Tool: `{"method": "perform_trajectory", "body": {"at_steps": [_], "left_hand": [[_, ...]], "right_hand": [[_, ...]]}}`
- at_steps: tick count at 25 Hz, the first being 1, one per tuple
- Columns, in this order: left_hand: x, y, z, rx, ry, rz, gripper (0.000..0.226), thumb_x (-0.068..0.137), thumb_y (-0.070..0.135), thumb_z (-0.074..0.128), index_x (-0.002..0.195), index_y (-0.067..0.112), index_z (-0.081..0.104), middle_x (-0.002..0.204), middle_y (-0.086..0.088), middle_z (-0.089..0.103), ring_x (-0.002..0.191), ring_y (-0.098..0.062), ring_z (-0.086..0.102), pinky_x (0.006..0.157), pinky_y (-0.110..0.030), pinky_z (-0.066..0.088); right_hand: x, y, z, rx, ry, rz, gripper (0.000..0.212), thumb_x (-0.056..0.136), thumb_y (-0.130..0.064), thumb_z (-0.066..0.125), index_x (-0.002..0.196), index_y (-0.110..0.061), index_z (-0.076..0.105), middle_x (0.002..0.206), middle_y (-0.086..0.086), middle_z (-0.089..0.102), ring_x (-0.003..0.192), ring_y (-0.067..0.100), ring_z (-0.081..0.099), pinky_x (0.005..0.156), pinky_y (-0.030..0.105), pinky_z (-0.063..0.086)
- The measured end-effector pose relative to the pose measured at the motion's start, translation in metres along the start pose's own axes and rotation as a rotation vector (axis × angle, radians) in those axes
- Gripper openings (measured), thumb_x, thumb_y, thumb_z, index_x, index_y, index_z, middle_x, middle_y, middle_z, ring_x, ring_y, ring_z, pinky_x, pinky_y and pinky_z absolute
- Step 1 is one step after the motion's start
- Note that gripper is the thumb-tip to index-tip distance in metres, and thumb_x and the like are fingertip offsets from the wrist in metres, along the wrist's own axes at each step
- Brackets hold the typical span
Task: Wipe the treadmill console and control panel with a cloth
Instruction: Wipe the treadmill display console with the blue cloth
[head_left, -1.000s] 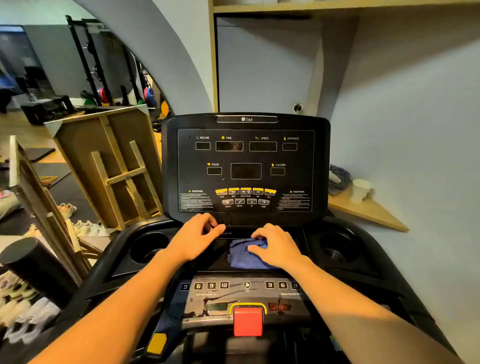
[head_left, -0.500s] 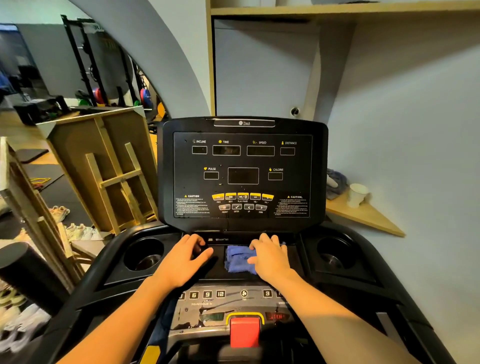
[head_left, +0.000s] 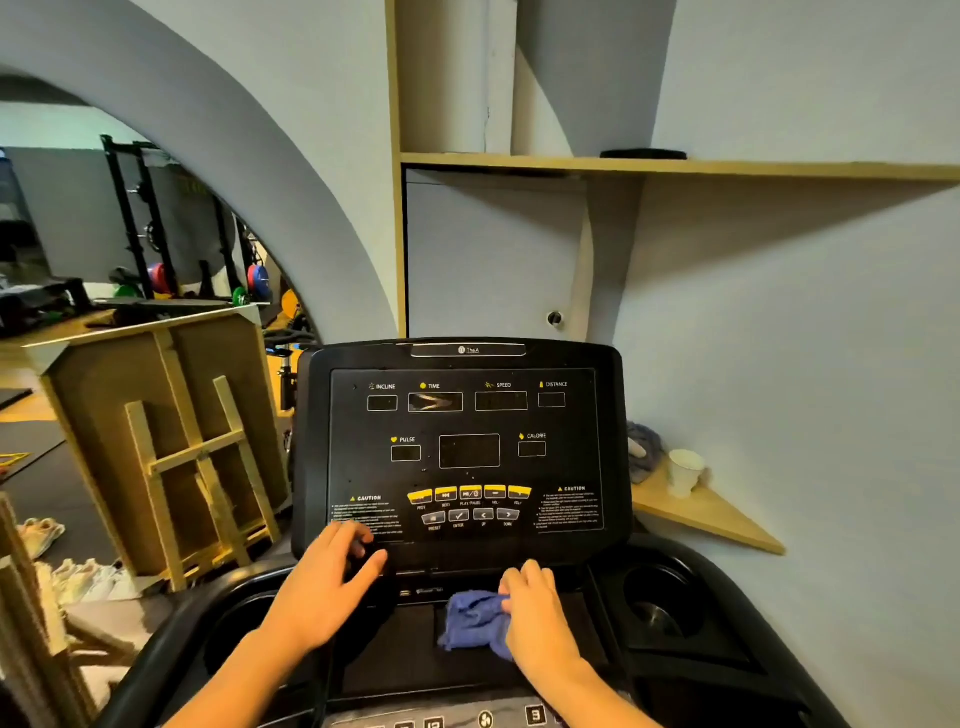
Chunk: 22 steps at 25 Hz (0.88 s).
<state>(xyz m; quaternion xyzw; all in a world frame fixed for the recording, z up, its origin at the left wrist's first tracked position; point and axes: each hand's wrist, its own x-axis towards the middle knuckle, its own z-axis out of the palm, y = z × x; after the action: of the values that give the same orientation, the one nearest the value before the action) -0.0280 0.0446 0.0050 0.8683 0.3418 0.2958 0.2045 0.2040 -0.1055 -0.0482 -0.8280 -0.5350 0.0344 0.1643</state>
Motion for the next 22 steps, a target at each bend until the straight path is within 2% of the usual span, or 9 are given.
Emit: {"method": "perform_trajectory", "body": {"at_steps": [4,7,12,15,17,19,22], "left_hand": [[0.034,-0.002,-0.029,0.005,0.076,0.032,0.019,0.09,0.042,0.06,0.105,0.03,0.056,0.091,0.011,0.054,0.077,-0.005,0.057,0.072,-0.028,0.049],[0.064,-0.004,-0.055,-0.002,0.117,0.065,0.019,0.09,0.037,0.061,0.106,0.026,0.057,0.092,0.01,0.054,0.078,-0.006,0.057,0.074,-0.031,0.049],[0.109,-0.006,-0.09,0.011,0.181,0.129,0.019,0.091,0.03,0.061,0.106,0.02,0.058,0.09,0.005,0.054,0.081,-0.01,0.054,0.077,-0.036,0.048],[0.136,-0.007,-0.102,0.043,0.246,0.121,0.021,0.092,0.029,0.06,0.109,0.017,0.057,0.095,0.0,0.054,0.088,-0.017,0.055,0.082,-0.041,0.048],[0.151,-0.004,-0.107,0.088,0.317,0.09,0.026,0.092,0.027,0.06,0.113,0.012,0.057,0.102,-0.007,0.055,0.098,-0.026,0.054,0.089,-0.044,0.046],[0.163,-0.002,-0.109,0.125,0.374,0.021,0.033,0.094,0.028,0.057,0.121,0.009,0.055,0.112,-0.017,0.053,0.109,-0.036,0.05,0.096,-0.049,0.041],[0.178,-0.004,-0.11,0.138,0.431,-0.043,0.044,0.096,0.04,0.042,0.134,0.019,0.048,0.126,-0.024,0.046,0.119,-0.043,0.042,0.101,-0.054,0.037]], "right_hand": [[0.008,0.0,-0.016,0.149,0.098,0.037,0.022,0.095,0.0,0.051,0.114,-0.01,0.056,0.121,0.007,0.044,0.111,0.019,0.045,0.086,0.018,0.031],[0.018,-0.01,-0.042,0.248,0.224,0.06,0.018,0.097,0.004,0.046,0.1,-0.012,0.055,0.103,-0.001,0.039,0.089,0.006,0.041,0.08,0.013,0.033],[0.06,-0.013,-0.134,0.335,0.506,0.069,0.02,0.094,0.009,0.05,0.101,-0.007,0.061,0.105,0.001,0.04,0.091,0.018,0.046,0.075,0.013,0.033],[0.099,-0.002,-0.197,0.382,0.693,0.08,0.022,0.096,0.006,0.052,0.096,-0.016,0.058,0.106,0.0,0.042,0.096,0.02,0.049,0.084,0.023,0.039],[0.125,0.01,-0.222,0.353,0.773,0.055,0.017,0.096,0.005,0.054,0.098,-0.01,0.061,0.107,0.005,0.044,0.104,0.025,0.048,0.091,0.03,0.043],[0.146,0.023,-0.229,0.315,0.791,0.053,0.012,0.096,0.003,0.056,0.102,-0.006,0.062,0.112,0.011,0.047,0.112,0.029,0.045,0.095,0.036,0.046],[0.165,0.039,-0.208,0.329,0.803,0.044,0.019,0.091,0.003,0.061,0.107,-0.008,0.062,0.118,0.013,0.048,0.115,0.03,0.044,0.095,0.047,0.049]]}}
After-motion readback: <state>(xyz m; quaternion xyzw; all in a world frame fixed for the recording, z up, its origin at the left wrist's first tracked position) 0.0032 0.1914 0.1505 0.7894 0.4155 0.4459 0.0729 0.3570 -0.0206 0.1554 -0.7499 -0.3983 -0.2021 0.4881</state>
